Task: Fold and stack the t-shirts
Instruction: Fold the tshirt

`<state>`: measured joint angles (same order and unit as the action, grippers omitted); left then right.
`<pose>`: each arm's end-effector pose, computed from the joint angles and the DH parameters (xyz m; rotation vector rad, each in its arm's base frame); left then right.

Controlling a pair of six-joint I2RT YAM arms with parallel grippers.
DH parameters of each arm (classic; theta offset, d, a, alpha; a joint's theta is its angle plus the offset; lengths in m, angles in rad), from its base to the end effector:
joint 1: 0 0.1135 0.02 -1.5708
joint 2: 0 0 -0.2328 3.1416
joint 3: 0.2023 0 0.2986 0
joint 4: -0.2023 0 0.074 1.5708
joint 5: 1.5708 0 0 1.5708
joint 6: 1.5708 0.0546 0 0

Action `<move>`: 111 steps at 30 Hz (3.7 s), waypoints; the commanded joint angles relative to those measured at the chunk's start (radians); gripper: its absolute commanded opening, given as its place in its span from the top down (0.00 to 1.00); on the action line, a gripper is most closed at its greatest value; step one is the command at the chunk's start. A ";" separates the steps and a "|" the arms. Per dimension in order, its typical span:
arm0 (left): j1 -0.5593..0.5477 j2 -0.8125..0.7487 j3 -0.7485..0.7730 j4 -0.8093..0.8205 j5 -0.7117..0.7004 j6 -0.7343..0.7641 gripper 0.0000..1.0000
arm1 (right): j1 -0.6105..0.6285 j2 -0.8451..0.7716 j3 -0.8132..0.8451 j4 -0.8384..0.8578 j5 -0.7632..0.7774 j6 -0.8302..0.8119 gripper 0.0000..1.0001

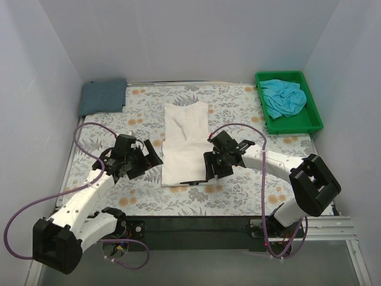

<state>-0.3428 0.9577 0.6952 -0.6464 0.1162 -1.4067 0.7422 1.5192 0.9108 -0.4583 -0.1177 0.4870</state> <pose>0.2455 -0.0943 0.1848 -1.3174 2.3444 -0.8092 0.2494 0.2374 0.1158 -0.3907 2.7183 0.5399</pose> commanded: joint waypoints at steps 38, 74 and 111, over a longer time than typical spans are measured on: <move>-0.363 0.397 0.032 -0.001 -0.271 -0.109 0.29 | 0.103 0.173 -0.047 -0.059 0.158 0.139 0.99; -0.458 0.645 0.012 0.047 -0.286 -0.121 0.65 | 0.102 0.167 -0.043 -0.098 0.133 0.088 0.99; -0.225 0.357 0.397 -0.429 0.108 0.060 1.00 | 0.002 0.197 0.761 -0.858 0.073 -0.309 0.99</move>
<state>-0.6296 1.3243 1.0328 -1.1076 0.2966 -1.3964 0.7750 1.6783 1.5902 -1.2354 -0.1402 0.2401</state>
